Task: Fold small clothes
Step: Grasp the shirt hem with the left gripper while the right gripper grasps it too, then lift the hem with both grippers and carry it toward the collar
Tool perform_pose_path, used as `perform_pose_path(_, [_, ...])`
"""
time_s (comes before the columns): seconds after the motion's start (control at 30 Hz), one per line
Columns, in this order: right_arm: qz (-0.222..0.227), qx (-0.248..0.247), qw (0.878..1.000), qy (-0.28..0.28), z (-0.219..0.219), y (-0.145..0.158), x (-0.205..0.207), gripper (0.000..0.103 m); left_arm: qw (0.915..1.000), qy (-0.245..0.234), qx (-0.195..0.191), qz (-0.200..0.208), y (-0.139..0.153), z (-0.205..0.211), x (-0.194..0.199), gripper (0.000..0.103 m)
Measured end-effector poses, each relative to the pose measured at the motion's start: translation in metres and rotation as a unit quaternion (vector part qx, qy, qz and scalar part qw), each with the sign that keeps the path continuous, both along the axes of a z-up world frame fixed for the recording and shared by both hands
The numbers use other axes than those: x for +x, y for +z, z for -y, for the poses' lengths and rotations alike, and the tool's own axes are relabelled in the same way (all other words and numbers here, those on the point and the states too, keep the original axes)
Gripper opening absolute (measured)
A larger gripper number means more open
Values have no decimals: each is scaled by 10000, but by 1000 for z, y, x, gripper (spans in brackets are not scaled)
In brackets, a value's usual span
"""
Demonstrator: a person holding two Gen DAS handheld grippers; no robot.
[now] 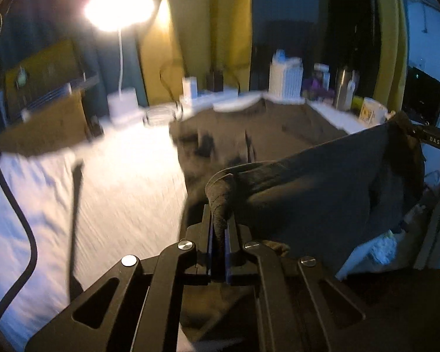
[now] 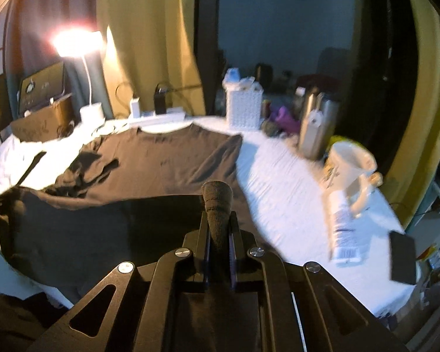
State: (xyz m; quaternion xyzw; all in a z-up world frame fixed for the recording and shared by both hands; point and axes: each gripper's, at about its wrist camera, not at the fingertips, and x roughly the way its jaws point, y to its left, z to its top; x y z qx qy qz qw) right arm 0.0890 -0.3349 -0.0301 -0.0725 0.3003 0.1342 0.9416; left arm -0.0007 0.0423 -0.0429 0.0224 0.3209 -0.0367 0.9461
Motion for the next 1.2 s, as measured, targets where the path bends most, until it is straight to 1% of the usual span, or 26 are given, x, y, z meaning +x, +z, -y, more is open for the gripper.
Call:
perform_pose_path(0.07, [-5, 18, 10000, -57, 6, -1, 1, 9, 9994, -23, 254, 229, 6, 3, 7, 4])
perform_pose_path(0.13, [-116, 41, 9999, -94, 10, -11, 5, 9, 9991, -31, 352, 226, -1, 4, 17, 5])
perform_pose_path(0.17, [-183, 67, 9997, -112, 11, -17, 7, 9, 9992, -16, 364, 158, -5, 4, 22, 7])
perform_pose_path(0.23, [-403, 106, 9990, -183, 15, -35, 13, 9, 9992, 27, 358, -196, -23, 3, 33, 7])
perform_pose_path(0.3, [-621, 140, 9977, -240, 17, -54, 18, 9, 9980, 97, 236, -573, -41, -2, 40, 8])
perform_pose_path(0.33, [-680, 136, 9973, -258, 18, -60, 20, 9, 9975, 161, 229, -654, -46, -4, 40, 11])
perform_pose_path(0.4, [-789, 123, 9963, -303, 19, -71, 23, 9, 9964, 313, 125, -775, -54, -13, 36, 37])
perform_pose_path(0.43, [-827, 118, 9960, -313, 20, -75, 24, 9, 9961, 362, 18, -801, -55, -16, 32, 61])
perform_pose_path(0.47, [-856, 119, 9957, -322, 21, -77, 25, 9, 9957, 426, -141, -808, -56, -21, 28, 68])
perform_pose_path(0.53, [-901, 111, 9953, -333, 21, -82, 27, 9, 9940, 476, -419, -887, -58, -30, 24, 68])
perform_pose_path(0.6, [-914, 104, 9952, -344, 20, -84, 27, 9, 9942, 422, -432, -886, -61, -27, 21, 68])
perform_pose_path(0.73, [-891, 84, 9953, -362, 18, -83, 27, 9, 9959, 307, -289, -802, -60, -15, 22, 68])
perform_pose_path(0.77, [-875, 88, 9955, -358, 18, -81, 26, 9, 9961, 224, -301, -792, -59, -12, 23, 67])
perform_pose_path(0.8, [-859, 92, 9956, -354, 19, -79, 26, 9, 9961, 184, -325, -802, -59, -10, 24, 62])
perform_pose_path(0.83, [-838, 99, 9958, -352, 19, -77, 25, 9, 9958, 147, -366, -824, -58, -9, 25, 60])
perform_pose_path(0.93, [-791, 111, 9962, -334, 20, -73, 24, 9, 9939, 5, -680, -871, -56, -5, 30, 60])
perform_pose_path(0.97, [-782, 111, 9963, -326, 19, -72, 23, 9, 9918, -66, -880, -928, -56, -5, 32, 61])
perform_pose_path(1.03, [-781, 107, 9964, -320, 19, -73, 23, 9, 9882, -192, -1023, -1125, -62, 0, 38, 61])
perform_pose_path(1.13, [-799, 145, 9961, -334, 20, -74, 23, 9, 9872, -230, -927, -1278, -74, 9, 43, 61])
perform_pose_path(1.2, [-796, 171, 9961, -337, 21, -74, 22, 9, 9893, -219, -768, -1218, -74, 15, 41, 59])
